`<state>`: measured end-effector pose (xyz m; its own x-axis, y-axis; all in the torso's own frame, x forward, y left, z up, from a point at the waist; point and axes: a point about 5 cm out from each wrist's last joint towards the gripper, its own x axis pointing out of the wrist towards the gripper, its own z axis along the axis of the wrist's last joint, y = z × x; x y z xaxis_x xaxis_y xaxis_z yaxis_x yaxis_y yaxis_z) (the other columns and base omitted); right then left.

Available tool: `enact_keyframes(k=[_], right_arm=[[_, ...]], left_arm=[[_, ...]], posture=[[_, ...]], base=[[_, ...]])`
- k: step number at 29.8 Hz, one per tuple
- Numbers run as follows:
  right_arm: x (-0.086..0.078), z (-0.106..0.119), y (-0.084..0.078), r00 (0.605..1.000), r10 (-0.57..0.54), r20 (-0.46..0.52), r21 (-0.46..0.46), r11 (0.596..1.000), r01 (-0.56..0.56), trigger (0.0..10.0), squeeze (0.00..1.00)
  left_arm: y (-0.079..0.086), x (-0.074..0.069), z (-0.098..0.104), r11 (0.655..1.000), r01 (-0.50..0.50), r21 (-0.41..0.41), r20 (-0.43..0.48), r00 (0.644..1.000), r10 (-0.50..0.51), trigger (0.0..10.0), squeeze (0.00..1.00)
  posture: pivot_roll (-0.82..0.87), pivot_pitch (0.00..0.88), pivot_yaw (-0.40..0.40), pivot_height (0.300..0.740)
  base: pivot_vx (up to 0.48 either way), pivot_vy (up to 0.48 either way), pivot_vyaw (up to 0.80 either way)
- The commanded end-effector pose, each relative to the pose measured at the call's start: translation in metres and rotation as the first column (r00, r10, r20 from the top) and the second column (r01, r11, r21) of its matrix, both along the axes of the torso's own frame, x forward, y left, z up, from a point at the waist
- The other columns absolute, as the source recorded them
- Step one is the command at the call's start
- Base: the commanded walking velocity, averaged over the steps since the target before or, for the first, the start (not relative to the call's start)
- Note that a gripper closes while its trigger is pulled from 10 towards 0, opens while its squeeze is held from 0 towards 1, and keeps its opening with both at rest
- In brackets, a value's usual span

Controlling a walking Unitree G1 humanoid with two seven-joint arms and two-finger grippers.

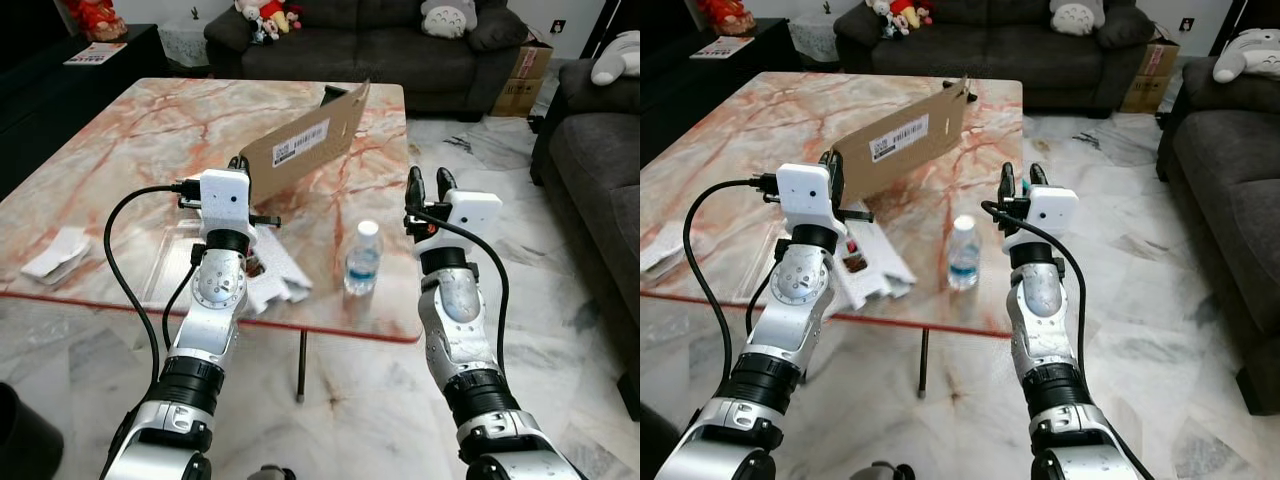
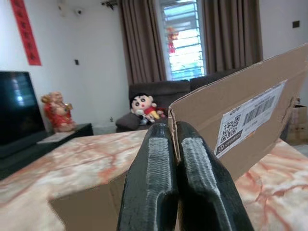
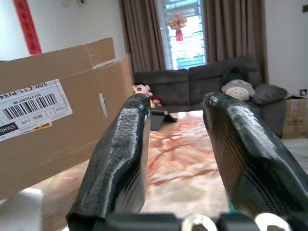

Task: Picking trash to rubbish bin

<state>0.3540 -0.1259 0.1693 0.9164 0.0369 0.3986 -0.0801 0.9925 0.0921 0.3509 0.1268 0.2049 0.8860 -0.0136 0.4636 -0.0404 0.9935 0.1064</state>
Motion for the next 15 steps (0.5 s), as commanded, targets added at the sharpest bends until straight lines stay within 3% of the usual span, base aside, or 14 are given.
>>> enact_keyframes(k=[1, 15], right_arm=[[0.0003, 0.004, -0.0005, 1.0, -0.003, 0.011, 0.006, 1.0, 0.003, 10.0, 0.0], [0.0002, 0.0049, -0.0012, 1.0, -0.009, 0.015, 0.01, 1.0, 0.008, 10.0, 0.0]], left_arm=[[0.0012, 0.0001, 0.008, 1.0, -0.009, -0.006, 0.036, 0.999, 0.009, 10.0, 0.0], [0.0018, 0.0003, 0.011, 1.0, -0.011, 0.0, 0.049, 0.999, 0.011, 10.0, 0.0]], posture=[[0.19, 0.0, 0.037, 0.74], [0.18, 0.0, 0.04, 0.74]], base=[[-0.262, 0.0, 0.0], [-0.249, 0.0, 0.0]])
